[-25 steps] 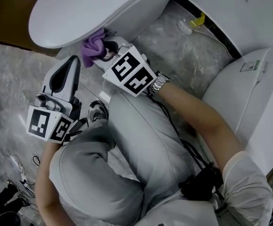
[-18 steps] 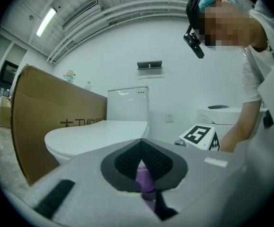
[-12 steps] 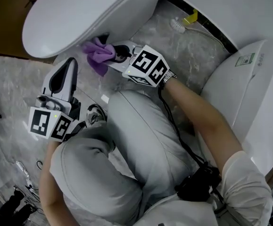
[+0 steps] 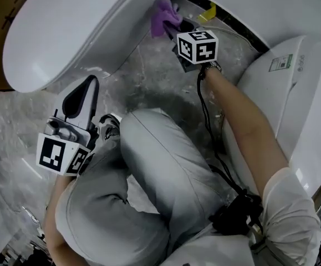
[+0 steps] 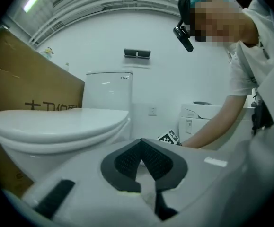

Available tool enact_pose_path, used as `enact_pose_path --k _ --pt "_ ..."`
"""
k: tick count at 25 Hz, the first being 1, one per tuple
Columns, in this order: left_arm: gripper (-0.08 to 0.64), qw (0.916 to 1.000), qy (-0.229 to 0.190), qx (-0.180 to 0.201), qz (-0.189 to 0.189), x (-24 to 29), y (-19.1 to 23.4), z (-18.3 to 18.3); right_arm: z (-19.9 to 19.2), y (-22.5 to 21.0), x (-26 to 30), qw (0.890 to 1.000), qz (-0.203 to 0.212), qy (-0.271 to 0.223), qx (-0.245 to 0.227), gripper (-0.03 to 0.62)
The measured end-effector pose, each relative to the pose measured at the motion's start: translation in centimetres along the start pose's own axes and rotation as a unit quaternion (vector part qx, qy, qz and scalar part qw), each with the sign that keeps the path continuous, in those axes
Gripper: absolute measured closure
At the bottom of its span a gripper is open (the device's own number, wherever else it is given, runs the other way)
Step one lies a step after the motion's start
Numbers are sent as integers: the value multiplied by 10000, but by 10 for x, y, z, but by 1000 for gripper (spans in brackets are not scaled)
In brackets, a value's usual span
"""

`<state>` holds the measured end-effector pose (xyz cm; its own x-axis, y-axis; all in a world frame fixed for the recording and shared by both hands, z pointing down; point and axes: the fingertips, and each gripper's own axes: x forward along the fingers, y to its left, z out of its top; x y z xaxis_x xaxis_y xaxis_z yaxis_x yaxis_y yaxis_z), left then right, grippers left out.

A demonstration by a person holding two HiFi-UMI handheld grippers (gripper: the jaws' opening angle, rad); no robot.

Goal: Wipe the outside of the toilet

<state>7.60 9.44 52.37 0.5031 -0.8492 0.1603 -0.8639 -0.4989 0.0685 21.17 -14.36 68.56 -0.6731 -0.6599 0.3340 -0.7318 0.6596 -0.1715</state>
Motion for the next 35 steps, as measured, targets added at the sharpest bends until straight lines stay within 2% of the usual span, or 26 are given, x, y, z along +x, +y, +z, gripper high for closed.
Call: enact_pose_path --k 4,9,13,20,25,30,35 --pt "554 9986 -220 -447 -182 17 6 -10 1 -34 27 9992 -319 130 -215 449" --pt "554 9962 -418 -747 -181 33 11 -26 13 -62 52 9964 -712 -21 -451 449" --pt "554 9972 -388 -636 -40 34 18 -39 12 -51 64 9953 -727 56 -643 451" --pt "554 9966 -406 -673 247 18 28 -45 9 9 49 9978 -147 -99 -637 453" --pt "554 9952 -441 -665 563 1 36 -48 -4 79 33 9948 591 -104 -820 451" --pt "554 9932 -452 -660 852 -18 45 -48 -16 154 15 9869 1478 -164 -632 453" --pt "554 9898 -446 -843 1060 -38 50 -58 -31 217 3 9716 2259 -94 -695 453"
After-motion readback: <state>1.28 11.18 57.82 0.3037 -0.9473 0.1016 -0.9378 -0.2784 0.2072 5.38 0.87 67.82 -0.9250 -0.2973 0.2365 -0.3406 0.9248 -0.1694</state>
